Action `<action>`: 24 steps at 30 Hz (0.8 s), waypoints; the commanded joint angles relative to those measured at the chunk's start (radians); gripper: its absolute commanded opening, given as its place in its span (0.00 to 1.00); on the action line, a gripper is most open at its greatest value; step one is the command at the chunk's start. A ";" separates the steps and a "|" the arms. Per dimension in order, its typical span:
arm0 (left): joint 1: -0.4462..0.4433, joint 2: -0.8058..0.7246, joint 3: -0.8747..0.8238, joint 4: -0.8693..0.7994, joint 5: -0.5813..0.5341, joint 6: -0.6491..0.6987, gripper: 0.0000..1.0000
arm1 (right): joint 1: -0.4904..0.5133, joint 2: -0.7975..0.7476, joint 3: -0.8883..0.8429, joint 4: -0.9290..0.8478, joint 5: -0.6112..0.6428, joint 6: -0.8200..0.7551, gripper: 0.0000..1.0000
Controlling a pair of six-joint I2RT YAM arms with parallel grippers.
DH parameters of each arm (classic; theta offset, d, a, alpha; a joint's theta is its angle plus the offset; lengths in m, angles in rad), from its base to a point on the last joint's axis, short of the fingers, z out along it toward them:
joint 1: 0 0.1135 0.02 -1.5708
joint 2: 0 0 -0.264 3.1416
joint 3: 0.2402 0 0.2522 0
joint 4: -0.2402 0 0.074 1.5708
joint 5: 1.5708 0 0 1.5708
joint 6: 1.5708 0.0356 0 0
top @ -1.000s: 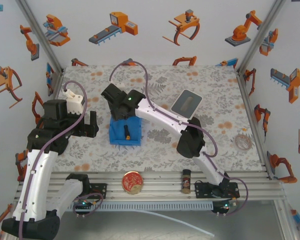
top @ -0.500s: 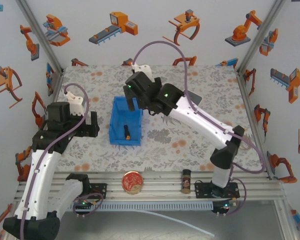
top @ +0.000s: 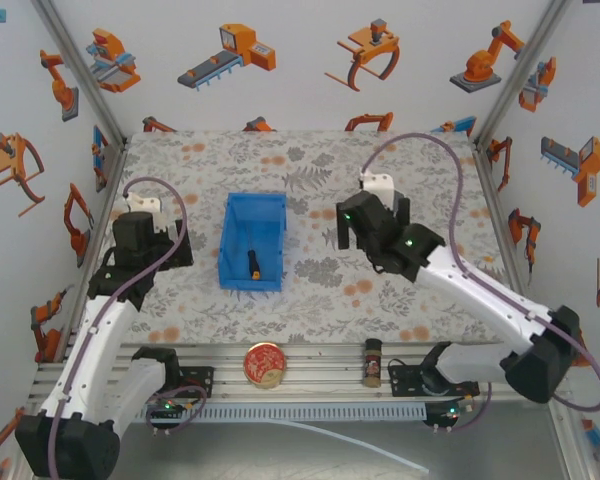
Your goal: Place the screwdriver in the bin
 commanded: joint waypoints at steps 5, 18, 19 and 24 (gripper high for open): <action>-0.004 0.050 -0.156 0.337 -0.072 0.003 0.97 | -0.206 -0.214 -0.343 0.378 0.108 -0.122 0.99; 0.047 0.261 -0.386 0.971 -0.003 0.061 0.97 | -0.555 -0.165 -0.766 1.080 0.106 -0.319 0.99; 0.052 0.290 -0.392 1.012 0.000 0.068 0.97 | -0.577 -0.126 -0.781 1.133 0.089 -0.327 0.99; 0.089 0.415 -0.401 1.141 0.007 0.055 0.97 | -0.637 0.029 -0.813 1.314 -0.003 -0.393 0.99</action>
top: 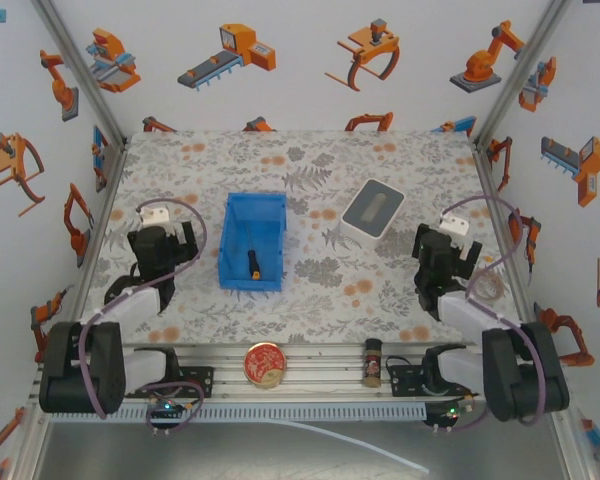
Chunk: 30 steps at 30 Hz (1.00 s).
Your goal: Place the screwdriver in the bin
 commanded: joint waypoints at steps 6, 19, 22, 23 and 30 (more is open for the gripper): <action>0.033 0.152 -0.003 0.274 0.008 -0.008 0.97 | -0.075 0.118 -0.032 0.323 -0.143 -0.049 0.99; 0.029 0.314 -0.015 0.435 0.051 0.014 0.97 | -0.174 0.271 -0.042 0.492 -0.439 -0.035 0.99; 0.029 0.320 -0.026 0.466 0.050 0.015 0.97 | -0.174 0.388 -0.092 0.718 -0.486 -0.062 0.99; 0.030 0.314 -0.020 0.449 0.050 0.015 0.97 | -0.174 0.387 -0.107 0.739 -0.479 -0.058 0.99; 0.031 0.328 0.038 0.361 0.049 0.012 0.97 | -0.174 0.360 -0.043 0.585 -0.464 -0.050 0.99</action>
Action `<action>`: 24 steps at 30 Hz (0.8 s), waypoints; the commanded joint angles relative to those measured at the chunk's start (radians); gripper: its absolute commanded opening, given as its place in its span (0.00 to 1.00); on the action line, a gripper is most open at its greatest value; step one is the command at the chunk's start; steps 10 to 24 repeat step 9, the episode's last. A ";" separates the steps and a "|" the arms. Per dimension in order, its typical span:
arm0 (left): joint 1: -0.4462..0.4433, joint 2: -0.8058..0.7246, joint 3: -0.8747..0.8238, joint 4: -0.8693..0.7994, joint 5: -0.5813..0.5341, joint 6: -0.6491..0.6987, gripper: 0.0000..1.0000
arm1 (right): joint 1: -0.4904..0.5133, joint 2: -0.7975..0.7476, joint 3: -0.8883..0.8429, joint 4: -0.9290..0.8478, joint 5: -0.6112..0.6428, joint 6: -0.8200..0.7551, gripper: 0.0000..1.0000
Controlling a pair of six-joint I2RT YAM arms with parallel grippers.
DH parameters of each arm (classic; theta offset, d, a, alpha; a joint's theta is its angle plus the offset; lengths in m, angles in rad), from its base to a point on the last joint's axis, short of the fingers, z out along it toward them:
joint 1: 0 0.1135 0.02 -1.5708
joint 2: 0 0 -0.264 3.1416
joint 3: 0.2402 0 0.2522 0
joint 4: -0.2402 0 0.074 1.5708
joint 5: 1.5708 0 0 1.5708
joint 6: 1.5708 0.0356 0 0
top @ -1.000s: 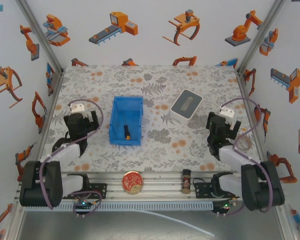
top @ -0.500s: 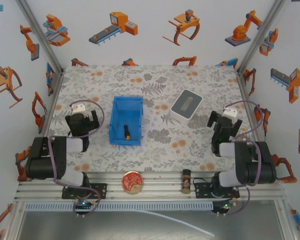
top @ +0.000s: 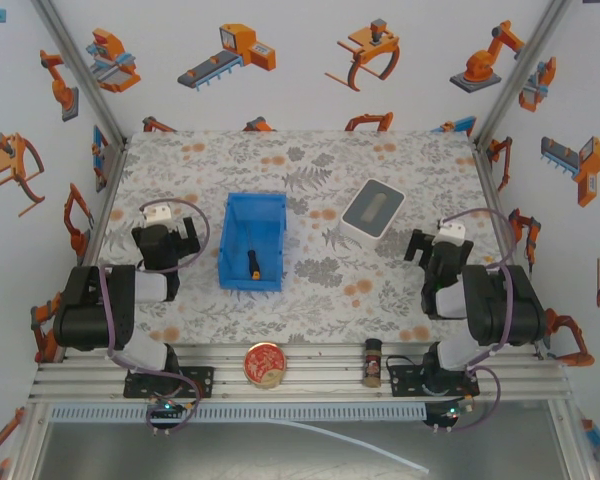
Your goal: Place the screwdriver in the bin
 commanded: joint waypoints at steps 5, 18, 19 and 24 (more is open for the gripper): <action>0.004 0.000 0.030 -0.027 0.011 0.005 0.97 | 0.006 -0.014 0.103 -0.104 -0.106 -0.064 0.99; 0.004 0.000 0.030 -0.028 0.011 0.005 0.97 | -0.008 -0.021 0.157 -0.215 -0.150 -0.063 0.99; 0.004 0.000 0.030 -0.028 0.011 0.005 0.97 | -0.008 -0.021 0.157 -0.215 -0.150 -0.063 0.99; 0.004 0.000 0.030 -0.028 0.011 0.005 0.97 | -0.008 -0.021 0.157 -0.215 -0.150 -0.063 0.99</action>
